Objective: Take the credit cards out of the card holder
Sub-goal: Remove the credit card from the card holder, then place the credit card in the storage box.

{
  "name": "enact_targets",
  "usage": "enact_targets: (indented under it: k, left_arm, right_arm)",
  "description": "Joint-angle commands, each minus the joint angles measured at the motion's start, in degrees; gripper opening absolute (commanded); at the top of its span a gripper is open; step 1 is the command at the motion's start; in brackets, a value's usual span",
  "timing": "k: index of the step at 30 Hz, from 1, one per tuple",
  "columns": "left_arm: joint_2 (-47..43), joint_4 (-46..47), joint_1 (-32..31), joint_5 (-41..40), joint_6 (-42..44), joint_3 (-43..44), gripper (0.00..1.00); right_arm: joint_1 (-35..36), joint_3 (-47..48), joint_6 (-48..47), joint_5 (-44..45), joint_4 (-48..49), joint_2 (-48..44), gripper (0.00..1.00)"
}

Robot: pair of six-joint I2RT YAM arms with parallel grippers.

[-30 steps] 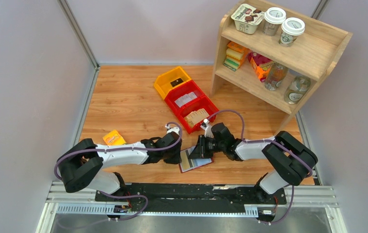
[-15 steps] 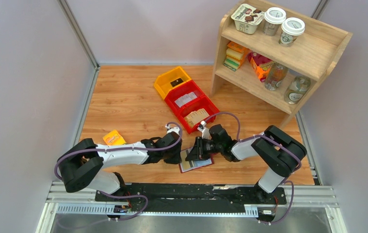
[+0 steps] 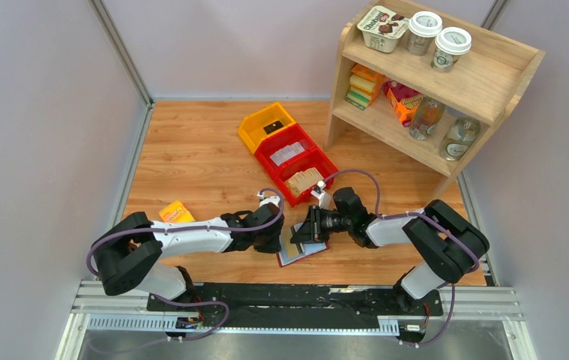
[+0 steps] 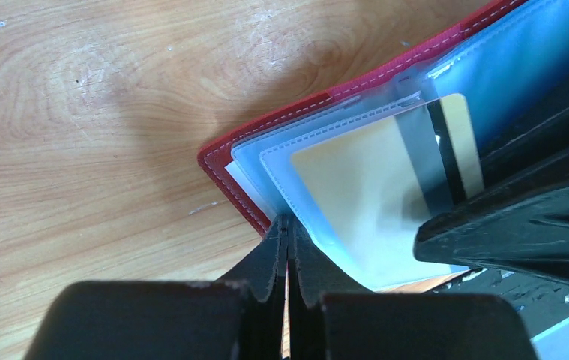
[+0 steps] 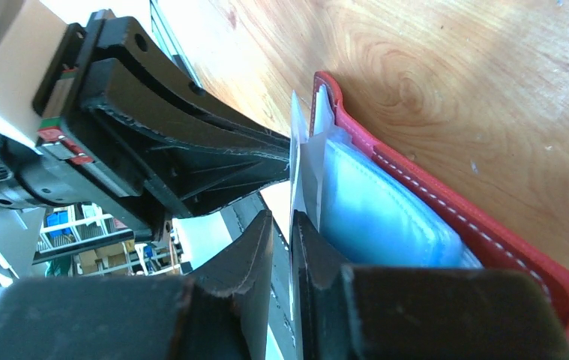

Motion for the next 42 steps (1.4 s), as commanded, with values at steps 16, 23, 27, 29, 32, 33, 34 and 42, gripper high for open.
enact_targets:
  k: [16, 23, 27, 29, 32, 33, 34, 42]
  left_arm:
    - [2.0, -2.8, -0.1, -2.3, 1.0, -0.5, 0.0]
    - [-1.3, -3.5, -0.1, -4.6, 1.2, 0.2, 0.02]
    - [-4.4, -4.6, -0.1, -6.2, 2.9, 1.5, 0.18]
    - [-6.4, -5.5, -0.3, -6.8, 4.1, 2.7, 0.29]
    - [-9.6, -6.0, -0.8, -8.8, 7.5, 4.9, 0.48]
    - [-11.1, -6.2, -1.5, -9.3, 8.6, 5.4, 0.5]
    - [-12.5, -6.4, -2.0, -10.7, 10.8, 6.9, 0.54]
    - [-15.7, 2.5, -16.5, -24.8, 34.0, 10.3, 0.63]
  right_arm:
    - [-10.0, -4.2, -4.3, -5.0, -2.8, -6.5, 0.03]
    - [-11.6, -1.0, -12.7, 1.9, -22.8, -15.5, 0.01]
    - [-11.6, 1.2, -17.5, 5.8, -32.4, -22.0, 0.01]
    - [-11.6, 1.9, -18.3, 8.1, -35.7, -25.9, 0.0]
    - [-11.5, 3.3, -17.3, 9.6, -39.0, -29.2, 0.0]
    - [-11.6, 3.6, -16.2, 10.0, -39.7, -29.9, 0.0]
    - [-11.6, 3.8, -15.2, 10.4, -40.2, -30.5, 0.0]
    - [-11.2, 3.6, -0.9, 11.5, -39.9, -35.8, 0.0]
